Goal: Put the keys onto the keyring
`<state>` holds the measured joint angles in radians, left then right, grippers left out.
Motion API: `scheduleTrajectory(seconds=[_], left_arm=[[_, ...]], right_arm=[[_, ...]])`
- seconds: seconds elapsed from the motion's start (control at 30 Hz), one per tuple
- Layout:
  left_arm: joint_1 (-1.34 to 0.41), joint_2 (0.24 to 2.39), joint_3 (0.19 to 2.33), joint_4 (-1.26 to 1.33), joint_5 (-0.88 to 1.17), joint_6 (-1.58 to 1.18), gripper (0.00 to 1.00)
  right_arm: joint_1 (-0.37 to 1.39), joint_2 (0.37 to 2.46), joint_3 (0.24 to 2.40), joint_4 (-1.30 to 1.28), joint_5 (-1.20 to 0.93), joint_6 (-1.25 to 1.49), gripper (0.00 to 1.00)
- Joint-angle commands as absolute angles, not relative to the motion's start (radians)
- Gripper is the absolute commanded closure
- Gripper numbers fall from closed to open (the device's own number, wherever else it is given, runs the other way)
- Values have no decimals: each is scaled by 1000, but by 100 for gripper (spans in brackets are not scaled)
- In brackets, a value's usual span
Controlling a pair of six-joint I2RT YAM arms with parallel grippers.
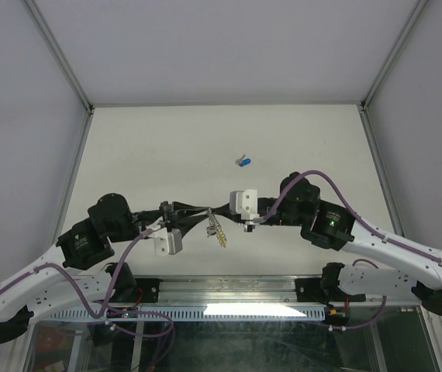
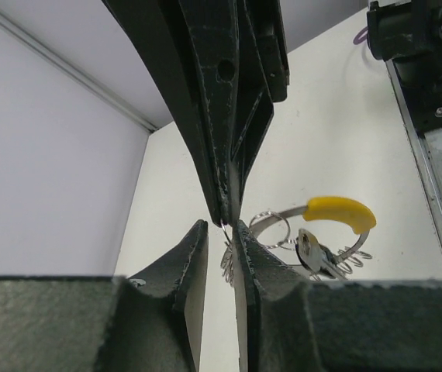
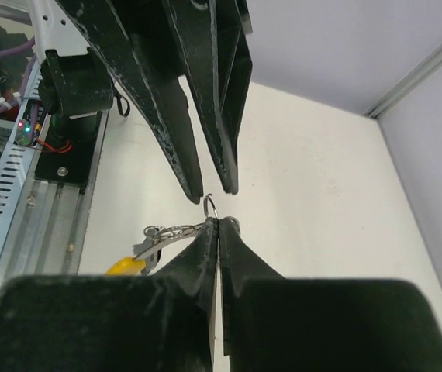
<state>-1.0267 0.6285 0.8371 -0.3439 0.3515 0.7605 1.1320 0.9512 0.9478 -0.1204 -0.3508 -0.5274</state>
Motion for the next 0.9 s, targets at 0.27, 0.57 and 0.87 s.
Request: scheduleTrajectory(seconds=[0.27,0.57,0.87], left_arm=[[-1026,520,812,-282,271,616,77],[-1026,603,775,-281,330,575,73],[-1026,653,779,-281,312,580,72]], right_arm=[[1134,928,984,-208,-271,-463,100],[1134,914,926,-96,-305,-495,100],[1134,907,914,-78,-314,-512,100]])
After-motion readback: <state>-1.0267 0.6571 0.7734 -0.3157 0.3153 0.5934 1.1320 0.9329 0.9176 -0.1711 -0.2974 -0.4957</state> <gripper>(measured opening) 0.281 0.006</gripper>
